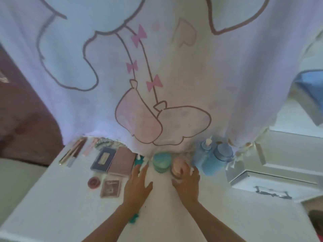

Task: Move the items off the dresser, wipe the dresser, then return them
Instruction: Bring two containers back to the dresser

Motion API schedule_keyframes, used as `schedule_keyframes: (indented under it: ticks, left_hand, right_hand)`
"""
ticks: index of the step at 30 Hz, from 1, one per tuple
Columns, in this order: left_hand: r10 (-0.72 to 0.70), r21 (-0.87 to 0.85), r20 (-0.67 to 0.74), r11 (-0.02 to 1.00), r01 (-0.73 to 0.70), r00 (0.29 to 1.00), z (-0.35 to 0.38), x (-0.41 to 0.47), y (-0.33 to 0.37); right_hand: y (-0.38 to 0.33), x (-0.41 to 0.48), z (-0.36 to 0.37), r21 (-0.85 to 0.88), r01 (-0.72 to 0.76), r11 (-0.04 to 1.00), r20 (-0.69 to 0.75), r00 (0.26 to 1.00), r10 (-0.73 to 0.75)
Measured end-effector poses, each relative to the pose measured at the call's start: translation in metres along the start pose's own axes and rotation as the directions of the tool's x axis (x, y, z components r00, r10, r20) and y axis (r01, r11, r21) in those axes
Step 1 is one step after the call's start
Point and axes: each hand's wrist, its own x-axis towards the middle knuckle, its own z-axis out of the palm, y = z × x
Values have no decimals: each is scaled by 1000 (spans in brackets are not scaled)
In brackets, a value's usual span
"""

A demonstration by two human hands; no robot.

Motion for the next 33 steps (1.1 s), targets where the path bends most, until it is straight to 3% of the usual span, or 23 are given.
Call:
schedule_keyframes:
  ticks: [7, 10, 12, 16, 20, 23, 33]
  left_hand:
    - [-79, 41, -181, 995, 87, 980, -53, -67, -42]
    - [-163, 65, -293, 980, 189, 942, -86, -98, -66]
    - [-279, 14, -345, 953, 302, 896, -109, -123, -86]
    - [-466, -59, -436, 868, 492, 770, -165, -187, -140]
    - [-550, -55, -541, 778, 626, 636, -238, -270, -203]
    - [-583, -74, -612, 715, 695, 535, -290, -340, -244]
    - [-698, -253, -694, 466, 848, 176, -385, -506, -327]
  right_hand:
    - [-50, -41, 13, -217, 362, 907, 29, 931, -364]
    - [-94, -73, 21, -130, 495, 859, 195, 862, -467]
    - [-117, -90, 37, -43, 551, 834, 210, 821, -532]
    - [-185, -141, 72, -25, 732, 681, 262, 662, -702]
    - [-268, -218, 117, 57, 837, 544, 293, 507, -810]
    - [-329, -293, 148, 138, 911, 388, 275, 342, -899]
    - [-454, -469, 218, 361, 929, 82, 311, -38, -950]
